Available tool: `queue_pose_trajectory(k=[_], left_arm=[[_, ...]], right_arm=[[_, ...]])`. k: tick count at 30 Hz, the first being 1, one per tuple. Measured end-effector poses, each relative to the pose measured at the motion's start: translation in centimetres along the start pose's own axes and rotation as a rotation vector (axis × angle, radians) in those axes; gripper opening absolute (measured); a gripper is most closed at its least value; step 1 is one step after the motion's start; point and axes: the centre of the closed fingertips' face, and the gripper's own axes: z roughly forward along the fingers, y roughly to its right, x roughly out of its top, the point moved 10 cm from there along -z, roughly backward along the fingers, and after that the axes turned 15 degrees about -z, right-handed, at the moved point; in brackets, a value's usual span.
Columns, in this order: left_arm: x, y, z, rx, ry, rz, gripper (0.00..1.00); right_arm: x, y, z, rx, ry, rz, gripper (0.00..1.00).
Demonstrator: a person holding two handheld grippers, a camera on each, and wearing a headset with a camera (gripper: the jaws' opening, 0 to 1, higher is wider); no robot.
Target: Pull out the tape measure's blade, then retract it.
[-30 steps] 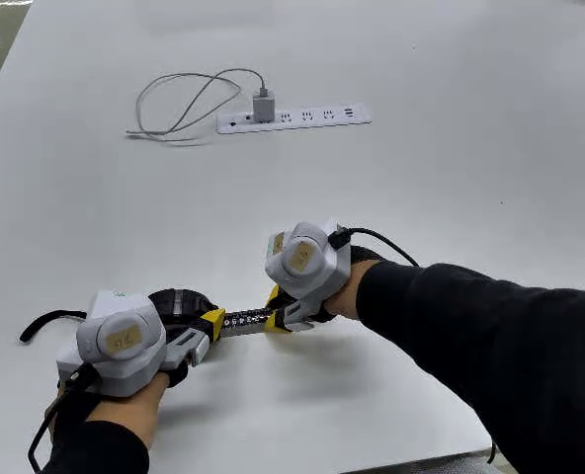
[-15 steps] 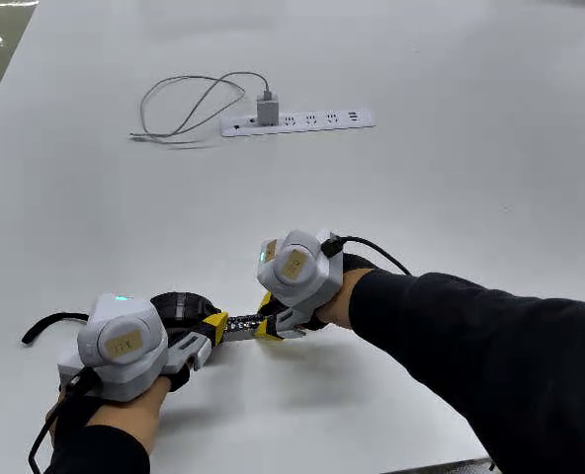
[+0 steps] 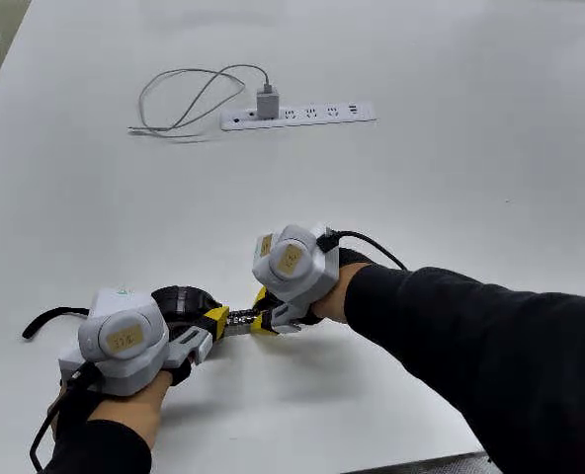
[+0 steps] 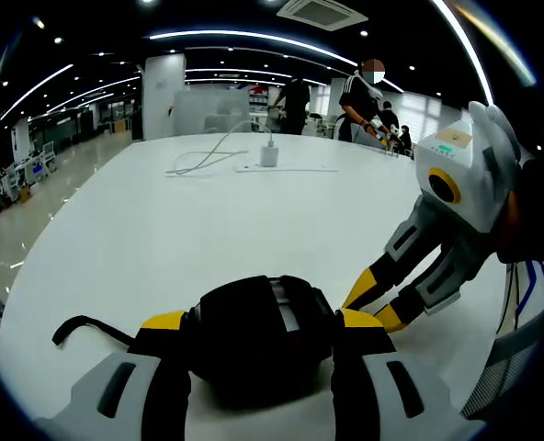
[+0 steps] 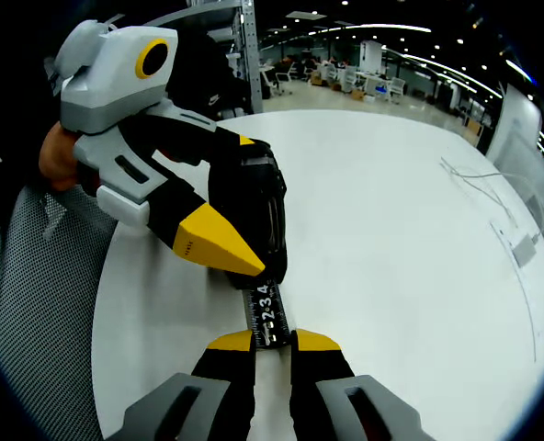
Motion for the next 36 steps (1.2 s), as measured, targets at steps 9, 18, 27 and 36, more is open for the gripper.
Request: queue_pose_trajectory(k=[9,18,27,36], left_arm=[[0.0,0.0,0.0,0.001,0.001,-0.003,0.58],[0.0,0.1,0.0,0.004,0.002,-0.004,0.58],[0.0,0.1,0.0,0.007,0.002,0.013,0.58],[0.2,0.0,0.1,0.006,-0.002,-0.011,0.58]], right_arm=[[0.3,0.0,0.3,0.003,0.006,-0.007,0.10],[0.6,0.2,0.5,0.006,0.014,-0.012,0.10],[0.7,0.4,0.7,0.025,0.035,0.013,0.10],[1.1,0.4,1.1,0.020,0.049,0.003,0.10]])
